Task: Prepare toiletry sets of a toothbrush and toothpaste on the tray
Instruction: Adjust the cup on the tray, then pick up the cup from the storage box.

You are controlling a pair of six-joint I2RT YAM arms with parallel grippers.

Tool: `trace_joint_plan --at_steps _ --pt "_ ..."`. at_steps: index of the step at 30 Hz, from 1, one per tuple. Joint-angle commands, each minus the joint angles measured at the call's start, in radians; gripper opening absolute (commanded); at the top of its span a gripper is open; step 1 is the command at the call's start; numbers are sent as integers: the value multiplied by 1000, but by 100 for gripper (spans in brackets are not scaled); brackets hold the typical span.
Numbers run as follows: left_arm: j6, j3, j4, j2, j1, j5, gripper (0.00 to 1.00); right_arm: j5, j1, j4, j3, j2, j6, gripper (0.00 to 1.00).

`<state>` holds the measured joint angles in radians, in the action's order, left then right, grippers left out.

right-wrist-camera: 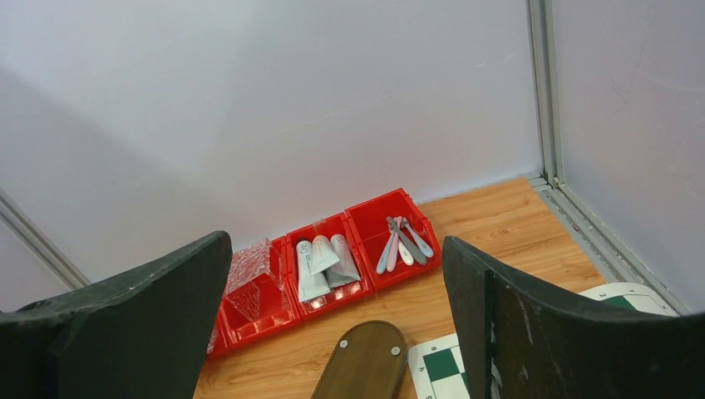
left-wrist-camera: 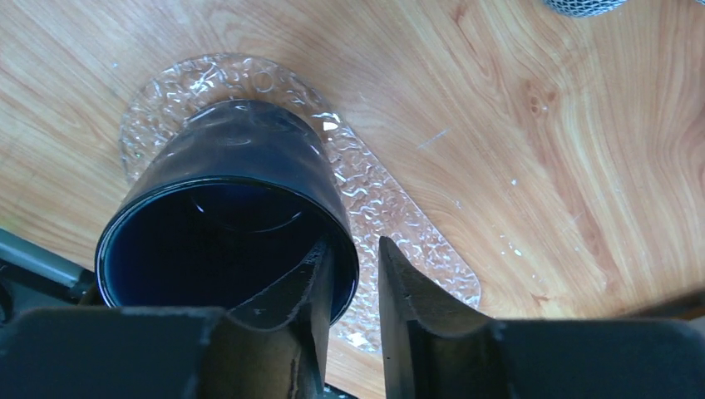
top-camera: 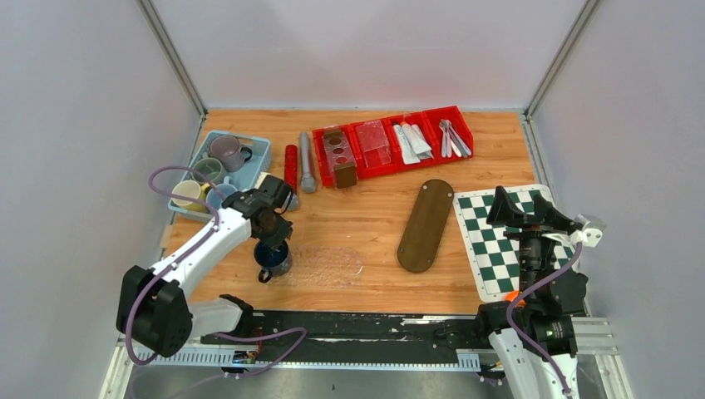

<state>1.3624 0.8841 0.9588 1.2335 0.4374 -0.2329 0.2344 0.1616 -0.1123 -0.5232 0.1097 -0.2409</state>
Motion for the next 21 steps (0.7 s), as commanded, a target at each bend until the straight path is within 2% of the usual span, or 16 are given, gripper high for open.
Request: trace_joint_plan --at_steps 1,2,5,9,12,16,17,21 --pt "46 -21 -76 -81 3 -10 38 3 7 36 0 -14 14 100" --pt "47 -26 -77 -92 3 -13 45 2 8 36 1 -15 14 100" --pt "30 -27 -73 -136 3 -21 55 2 7 36 3 -18 15 100" --pt "-43 5 -61 -190 2 -38 75 3 9 39 5 -20 18 100" --pt "-150 67 -57 -219 3 -80 84 4 8 39 5 -21 22 100" --pt "-393 176 -30 -208 2 -198 91 6 11 40 6 -22 25 100" --pt "-432 219 -23 -198 1 -227 97 6 11 40 6 -22 26 100" --pt "-590 299 -18 -152 0 -317 100 4 15 40 6 -21 26 100"
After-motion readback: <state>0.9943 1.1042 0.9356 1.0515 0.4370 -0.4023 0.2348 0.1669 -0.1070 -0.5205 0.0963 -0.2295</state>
